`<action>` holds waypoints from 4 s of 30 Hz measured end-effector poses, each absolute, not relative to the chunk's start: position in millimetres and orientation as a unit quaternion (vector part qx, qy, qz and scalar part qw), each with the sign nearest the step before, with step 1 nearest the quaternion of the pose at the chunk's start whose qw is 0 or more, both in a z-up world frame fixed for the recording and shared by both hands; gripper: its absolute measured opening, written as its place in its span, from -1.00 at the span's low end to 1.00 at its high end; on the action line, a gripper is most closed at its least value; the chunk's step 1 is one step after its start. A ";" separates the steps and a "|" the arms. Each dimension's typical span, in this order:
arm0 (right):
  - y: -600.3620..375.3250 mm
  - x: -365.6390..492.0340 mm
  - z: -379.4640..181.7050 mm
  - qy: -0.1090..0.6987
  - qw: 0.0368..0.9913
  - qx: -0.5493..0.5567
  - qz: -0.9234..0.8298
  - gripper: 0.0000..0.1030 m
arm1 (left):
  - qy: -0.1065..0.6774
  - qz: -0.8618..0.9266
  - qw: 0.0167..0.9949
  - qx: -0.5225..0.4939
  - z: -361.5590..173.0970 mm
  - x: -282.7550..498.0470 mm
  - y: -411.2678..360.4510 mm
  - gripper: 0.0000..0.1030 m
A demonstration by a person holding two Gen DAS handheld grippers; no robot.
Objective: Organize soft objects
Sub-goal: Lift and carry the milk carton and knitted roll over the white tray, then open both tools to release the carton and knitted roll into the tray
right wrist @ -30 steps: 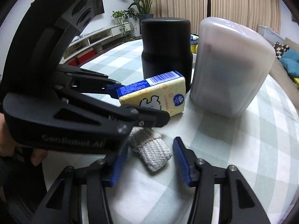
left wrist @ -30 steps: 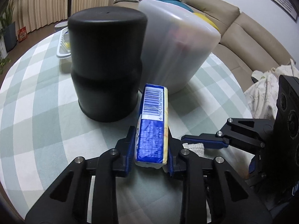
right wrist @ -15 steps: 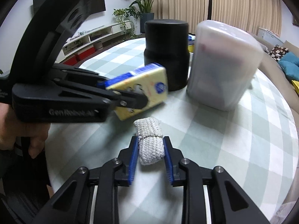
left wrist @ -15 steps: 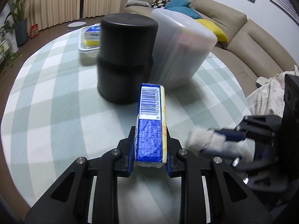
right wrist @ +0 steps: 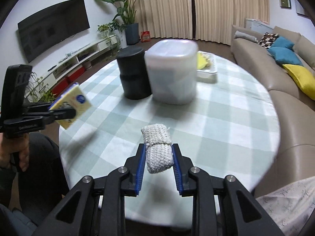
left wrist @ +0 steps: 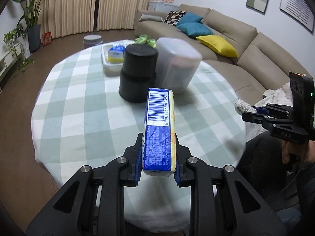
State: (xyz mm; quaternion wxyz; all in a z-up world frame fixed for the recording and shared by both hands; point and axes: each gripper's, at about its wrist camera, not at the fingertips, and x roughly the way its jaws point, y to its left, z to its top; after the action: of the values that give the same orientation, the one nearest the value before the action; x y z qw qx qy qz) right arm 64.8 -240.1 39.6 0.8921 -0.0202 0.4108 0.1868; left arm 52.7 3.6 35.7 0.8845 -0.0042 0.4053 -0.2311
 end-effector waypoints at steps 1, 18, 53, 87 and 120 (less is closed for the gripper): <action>-242.8 61.5 43.5 0.409 0.893 -0.018 0.187 -0.45 | 0.400 -0.233 0.886 -0.005 41.4 50.7 3.3 -0.56; -312.1 81.7 178.7 0.301 0.940 -0.057 0.148 -0.45 | 0.295 -0.206 0.933 0.037 177.7 117.8 31.2 -0.56; -196.2 447.2 162.5 0.427 0.858 -0.155 0.239 -0.45 | 0.459 -0.194 0.857 0.129 91.5 421.2 -45.0 -0.56; -151.4 469.1 5.4 0.583 0.708 -0.247 0.315 -0.44 | 0.511 -0.251 0.812 0.127 20.4 464.6 -93.2 -0.55; -163.0 467.5 14.8 0.567 0.734 -0.222 0.301 0.13 | 0.511 -0.227 0.823 0.098 24.4 456.9 -77.3 0.73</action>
State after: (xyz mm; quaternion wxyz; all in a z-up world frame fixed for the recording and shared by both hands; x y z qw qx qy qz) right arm 467.5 -163.0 14.8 0.7340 -0.2217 0.5672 0.3007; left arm 456.9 -77.3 24.4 0.8234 0.0985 0.5109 -0.2266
